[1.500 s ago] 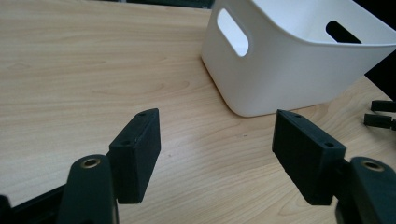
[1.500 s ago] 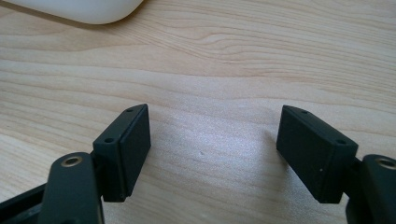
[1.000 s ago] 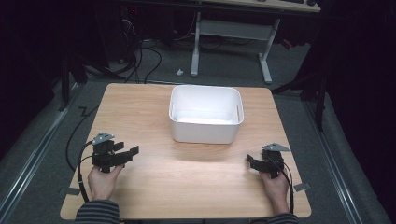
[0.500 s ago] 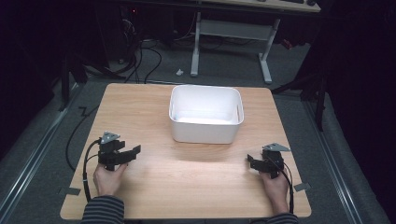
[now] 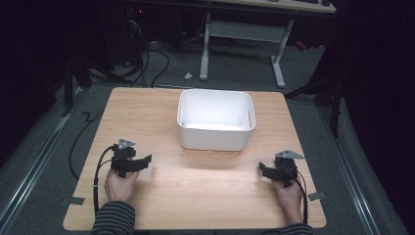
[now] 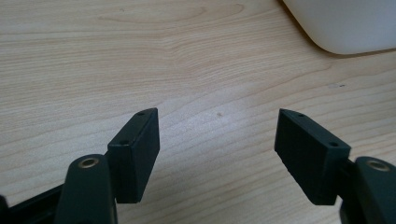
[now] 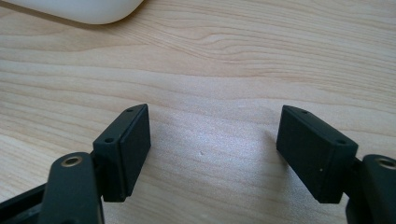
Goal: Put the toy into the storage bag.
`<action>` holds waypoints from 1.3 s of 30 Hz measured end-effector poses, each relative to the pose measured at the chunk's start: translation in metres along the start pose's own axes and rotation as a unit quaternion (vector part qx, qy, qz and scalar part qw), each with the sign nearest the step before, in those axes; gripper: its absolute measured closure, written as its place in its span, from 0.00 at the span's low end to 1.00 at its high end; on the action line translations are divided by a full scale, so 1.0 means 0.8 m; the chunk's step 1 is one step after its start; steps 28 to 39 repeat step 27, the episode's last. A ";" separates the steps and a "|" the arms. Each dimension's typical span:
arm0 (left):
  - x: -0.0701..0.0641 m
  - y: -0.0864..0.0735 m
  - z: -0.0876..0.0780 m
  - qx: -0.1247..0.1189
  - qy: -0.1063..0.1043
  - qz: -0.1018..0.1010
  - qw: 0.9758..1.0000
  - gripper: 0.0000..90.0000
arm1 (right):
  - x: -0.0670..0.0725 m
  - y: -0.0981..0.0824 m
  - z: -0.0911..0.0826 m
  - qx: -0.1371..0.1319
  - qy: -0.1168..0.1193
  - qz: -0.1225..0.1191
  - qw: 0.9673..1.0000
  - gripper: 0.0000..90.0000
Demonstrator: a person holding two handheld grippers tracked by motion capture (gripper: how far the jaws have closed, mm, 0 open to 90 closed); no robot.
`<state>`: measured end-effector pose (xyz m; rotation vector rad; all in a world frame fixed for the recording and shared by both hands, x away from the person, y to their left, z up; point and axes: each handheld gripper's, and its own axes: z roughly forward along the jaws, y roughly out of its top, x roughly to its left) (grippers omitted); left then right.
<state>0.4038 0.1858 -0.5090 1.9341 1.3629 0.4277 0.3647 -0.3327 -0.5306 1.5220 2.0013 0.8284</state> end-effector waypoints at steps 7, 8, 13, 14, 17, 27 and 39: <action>-0.003 -0.003 0.011 0.007 0.022 0.019 1.000 0.31 | 0.000 0.000 0.000 0.000 0.000 0.000 1.000 0.29; -0.004 -0.003 0.015 0.014 0.033 0.019 0.999 0.29 | 0.000 0.000 0.000 0.000 0.000 0.000 1.000 0.29; -0.006 -0.025 0.024 -0.008 0.053 0.032 0.998 0.26 | 0.000 0.000 0.000 0.000 -0.001 0.000 1.000 0.29; -0.005 -0.028 0.022 -0.012 0.054 0.030 0.998 0.26 | 0.000 0.000 0.000 0.000 -0.001 0.000 1.000 0.29; -0.007 -0.029 0.022 -0.010 0.057 0.031 0.998 0.25 | 0.000 0.000 0.000 0.000 -0.001 0.001 1.000 0.29; -0.008 -0.029 0.022 -0.007 0.052 0.033 0.998 0.21 | 0.000 0.000 0.000 0.000 -0.001 0.001 1.000 0.29; -0.008 -0.029 0.022 -0.007 0.052 0.033 0.998 0.21 | 0.000 0.000 0.000 0.000 -0.001 0.001 1.000 0.29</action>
